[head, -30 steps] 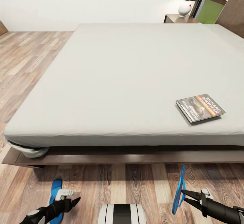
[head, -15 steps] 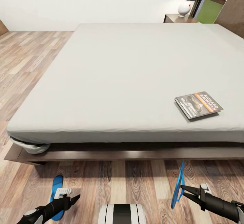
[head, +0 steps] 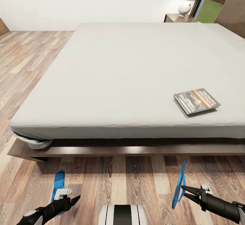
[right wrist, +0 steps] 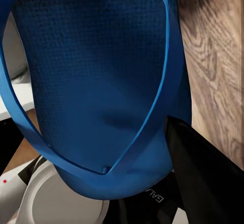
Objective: In the bedroom, move the book from the bed onto either nightstand, and place the two sandals side by side next to the bed.
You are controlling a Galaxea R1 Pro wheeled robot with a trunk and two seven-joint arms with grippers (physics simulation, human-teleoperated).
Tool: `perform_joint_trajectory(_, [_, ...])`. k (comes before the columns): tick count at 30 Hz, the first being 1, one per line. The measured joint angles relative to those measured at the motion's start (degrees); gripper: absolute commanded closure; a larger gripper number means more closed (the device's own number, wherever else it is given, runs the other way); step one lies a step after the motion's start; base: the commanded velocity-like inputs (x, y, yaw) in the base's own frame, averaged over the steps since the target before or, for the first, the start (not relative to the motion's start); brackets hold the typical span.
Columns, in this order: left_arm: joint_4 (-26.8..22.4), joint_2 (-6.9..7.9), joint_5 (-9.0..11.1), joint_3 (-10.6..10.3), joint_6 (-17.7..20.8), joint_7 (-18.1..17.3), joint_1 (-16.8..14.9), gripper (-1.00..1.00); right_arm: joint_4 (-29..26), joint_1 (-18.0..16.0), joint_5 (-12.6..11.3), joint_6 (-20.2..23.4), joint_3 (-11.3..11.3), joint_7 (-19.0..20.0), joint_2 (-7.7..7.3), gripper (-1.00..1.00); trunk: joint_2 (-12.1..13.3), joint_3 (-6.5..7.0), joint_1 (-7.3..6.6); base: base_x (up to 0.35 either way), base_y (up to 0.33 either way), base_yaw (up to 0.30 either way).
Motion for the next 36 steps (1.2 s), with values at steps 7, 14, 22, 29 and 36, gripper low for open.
perform_joint_trajectory(7, [0.00, 0.00, 0.00, 0.00, 0.01, -0.04, 0.00, -1.00, 0.00, 0.00, 0.01, 0.00, 0.02, 0.00, 0.00, 1.00, 0.00, 0.00, -0.01, -0.018, 0.000, 0.000])
perform_joint_trajectory(14, [0.00, 0.04, 0.00, 0.22, 0.03, -0.36, 0.00, -1.00, -0.48, 0.02, 1.42, -0.13, 0.31, -11.73, 0.06, 1.00, 0.00, 0.00, -0.01, 0.000, 0.000, 0.000])
perform_joint_trajectory(22, [0.00, 0.13, 0.05, 1.96, 0.03, -0.86, 0.00, -1.00, -7.51, 0.01, 6.56, 0.13, 0.53, -32.05, 0.07, 1.00, 0.00, 0.00, -0.01, 0.000, 0.000, 0.000])
perform_joint_trajectory(29, [0.06, 0.75, 0.23, 2.39, 0.03, -1.10, 0.00, -1.00, -11.05, 0.01, 19.66, 0.00, 0.50, -42.36, 0.23, 1.00, 0.00, 0.00, -0.01, 0.000, 0.000, 0.000])
perform_joint_trajectory(36, [2.82, 2.30, 1.91, 9.68, -0.07, -9.53, 0.01, -1.00, -11.20, 0.00, 22.02, -0.45, 0.52, -53.72, 0.44, 1.00, 0.00, 0.00, -0.01, 0.000, 0.016, 0.000])
